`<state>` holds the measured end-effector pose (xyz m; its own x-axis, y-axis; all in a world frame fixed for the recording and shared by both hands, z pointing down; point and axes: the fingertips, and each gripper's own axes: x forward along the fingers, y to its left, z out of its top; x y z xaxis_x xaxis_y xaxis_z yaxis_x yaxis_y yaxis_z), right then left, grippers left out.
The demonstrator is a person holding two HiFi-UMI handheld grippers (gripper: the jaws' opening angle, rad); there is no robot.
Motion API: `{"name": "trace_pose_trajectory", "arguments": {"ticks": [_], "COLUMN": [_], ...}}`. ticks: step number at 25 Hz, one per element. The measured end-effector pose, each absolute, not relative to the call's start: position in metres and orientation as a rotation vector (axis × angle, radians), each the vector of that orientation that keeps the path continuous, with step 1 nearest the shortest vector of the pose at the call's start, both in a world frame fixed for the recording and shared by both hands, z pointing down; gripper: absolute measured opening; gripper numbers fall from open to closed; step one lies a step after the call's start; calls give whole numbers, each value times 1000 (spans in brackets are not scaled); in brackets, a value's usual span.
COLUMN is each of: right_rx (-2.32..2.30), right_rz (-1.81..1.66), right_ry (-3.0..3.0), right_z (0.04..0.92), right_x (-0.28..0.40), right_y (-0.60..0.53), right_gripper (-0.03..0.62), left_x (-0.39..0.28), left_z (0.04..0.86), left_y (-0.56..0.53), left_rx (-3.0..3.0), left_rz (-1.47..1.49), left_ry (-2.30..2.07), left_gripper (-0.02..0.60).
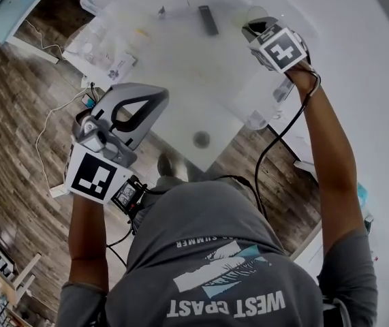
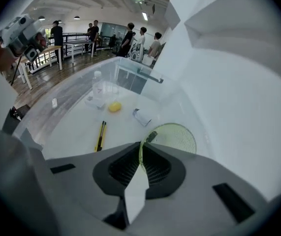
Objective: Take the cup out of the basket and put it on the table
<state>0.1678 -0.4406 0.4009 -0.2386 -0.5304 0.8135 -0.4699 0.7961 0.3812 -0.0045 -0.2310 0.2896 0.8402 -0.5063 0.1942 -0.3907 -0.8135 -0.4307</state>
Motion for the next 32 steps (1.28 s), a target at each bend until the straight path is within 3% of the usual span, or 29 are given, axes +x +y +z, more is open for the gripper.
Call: {"name": "trace_pose_trajectory", "arguments": {"ticks": [17,32], "right_rx": [794,643], "right_rz": [-306,-285], "right_ry": [-2049,-2166], "right_z": [301,323], "right_x": [66,-15], "right_y": [-331,-243], "right_gripper": [29,29], "left_x": [-37,-77], "left_z": [282,287], "left_y": [-198,-183], "left_rx": [-2618,-2609], "left_rz": [-381,-386], "left_ry": [617,694], "left_gripper": [8,8]}}
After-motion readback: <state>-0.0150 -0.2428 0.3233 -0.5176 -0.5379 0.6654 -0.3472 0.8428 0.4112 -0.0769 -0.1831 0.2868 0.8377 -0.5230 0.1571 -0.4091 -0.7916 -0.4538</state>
